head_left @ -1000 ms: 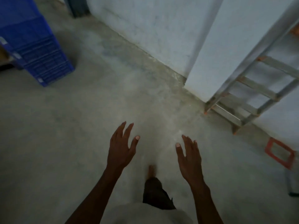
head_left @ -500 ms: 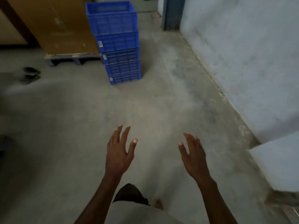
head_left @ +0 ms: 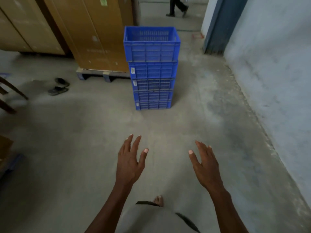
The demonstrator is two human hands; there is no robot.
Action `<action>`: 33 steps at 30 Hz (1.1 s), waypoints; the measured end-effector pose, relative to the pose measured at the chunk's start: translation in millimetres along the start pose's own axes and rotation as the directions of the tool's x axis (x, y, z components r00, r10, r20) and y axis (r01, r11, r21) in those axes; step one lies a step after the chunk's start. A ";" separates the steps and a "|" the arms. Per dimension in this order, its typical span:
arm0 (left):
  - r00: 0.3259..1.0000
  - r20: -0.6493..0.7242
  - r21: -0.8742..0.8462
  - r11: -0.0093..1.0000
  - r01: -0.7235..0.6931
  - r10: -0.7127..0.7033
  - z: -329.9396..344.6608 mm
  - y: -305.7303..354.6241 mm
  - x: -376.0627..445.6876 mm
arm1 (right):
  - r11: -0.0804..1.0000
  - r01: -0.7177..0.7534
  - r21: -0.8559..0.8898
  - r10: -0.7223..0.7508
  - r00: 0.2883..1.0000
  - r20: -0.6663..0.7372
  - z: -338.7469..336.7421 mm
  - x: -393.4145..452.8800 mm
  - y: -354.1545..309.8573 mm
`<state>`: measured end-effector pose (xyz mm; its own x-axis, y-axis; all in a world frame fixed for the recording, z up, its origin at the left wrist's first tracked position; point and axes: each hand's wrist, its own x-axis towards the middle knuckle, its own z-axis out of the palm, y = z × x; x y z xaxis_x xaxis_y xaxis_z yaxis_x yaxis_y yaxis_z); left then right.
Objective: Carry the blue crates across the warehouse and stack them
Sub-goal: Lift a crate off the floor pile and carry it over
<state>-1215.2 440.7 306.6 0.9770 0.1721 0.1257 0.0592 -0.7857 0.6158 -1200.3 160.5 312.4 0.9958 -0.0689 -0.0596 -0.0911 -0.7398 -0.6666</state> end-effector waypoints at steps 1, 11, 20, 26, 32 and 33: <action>1.000 0.000 0.008 1.000 -0.015 0.015 1.9 3.2 29.6 | 1.000 -0.002 0.004 0.002 1.000 0.001 -1.0 23.0 -6.2; 0.999 -0.034 0.056 0.998 0.007 -0.005 29.7 -12.2 291.9 | 0.998 0.053 0.016 -0.053 0.998 0.023 22.5 275.7 -53.8; 0.985 -0.090 0.066 0.986 0.152 -0.145 31.2 -39.2 471.4 | 0.986 0.164 -0.042 -0.159 0.981 0.107 65.5 511.1 -113.1; 0.978 -0.131 0.044 0.984 0.170 -0.163 39.7 -56.7 594.8 | 0.965 0.255 -0.065 -0.247 0.963 0.109 95.6 643.3 -149.0; 0.990 -0.112 0.060 0.994 0.092 -0.085 44.4 -83.7 749.7 | 0.970 0.244 0.005 -0.244 0.969 0.029 122.2 773.6 -184.0; 0.991 -0.114 0.069 0.995 0.075 -0.067 43.4 -87.7 776.2 | 0.970 0.242 0.027 -0.242 0.970 0.002 124.8 792.5 -191.3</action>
<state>-453.1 617.4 316.4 0.9413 0.2909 0.1714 0.1466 -0.8094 0.5687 -393.4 330.9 300.0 0.9883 0.1139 0.1017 0.1526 -0.7165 -0.6807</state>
